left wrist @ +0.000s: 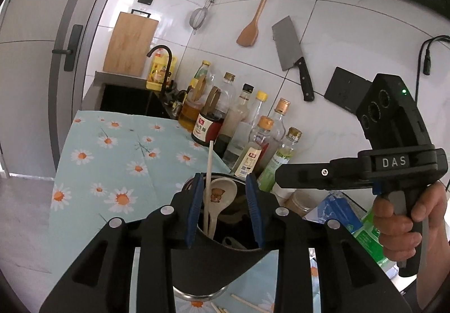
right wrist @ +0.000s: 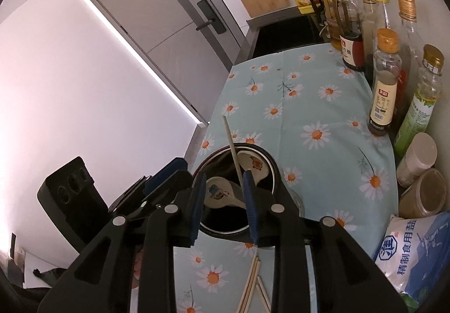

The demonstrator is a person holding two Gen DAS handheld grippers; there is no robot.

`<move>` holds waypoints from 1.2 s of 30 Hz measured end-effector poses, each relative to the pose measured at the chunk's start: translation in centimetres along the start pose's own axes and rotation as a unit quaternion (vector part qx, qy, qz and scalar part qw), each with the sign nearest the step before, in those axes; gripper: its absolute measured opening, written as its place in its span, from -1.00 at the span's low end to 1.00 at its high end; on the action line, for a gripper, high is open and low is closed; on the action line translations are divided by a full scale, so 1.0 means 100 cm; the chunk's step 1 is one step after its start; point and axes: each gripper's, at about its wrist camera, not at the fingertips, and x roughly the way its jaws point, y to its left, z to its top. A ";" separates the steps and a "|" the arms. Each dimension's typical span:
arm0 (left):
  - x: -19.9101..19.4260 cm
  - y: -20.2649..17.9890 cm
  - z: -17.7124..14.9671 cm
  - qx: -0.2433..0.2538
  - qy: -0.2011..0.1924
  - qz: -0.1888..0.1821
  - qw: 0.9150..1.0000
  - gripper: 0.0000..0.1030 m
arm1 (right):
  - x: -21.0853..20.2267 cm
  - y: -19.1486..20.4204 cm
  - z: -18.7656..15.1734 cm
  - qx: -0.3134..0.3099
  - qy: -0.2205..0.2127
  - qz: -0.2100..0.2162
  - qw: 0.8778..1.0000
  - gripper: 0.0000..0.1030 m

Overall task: Organize utensils
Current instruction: 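Lower the chopstick and spoon into the holder and open both grippers, then move both open grippers down to the loose wooden chopsticks beside the holder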

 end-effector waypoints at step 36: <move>-0.103 -0.055 -0.045 0.006 0.058 0.032 0.998 0.41 | -0.059 0.014 -0.076 -0.069 0.052 -0.016 0.996 0.60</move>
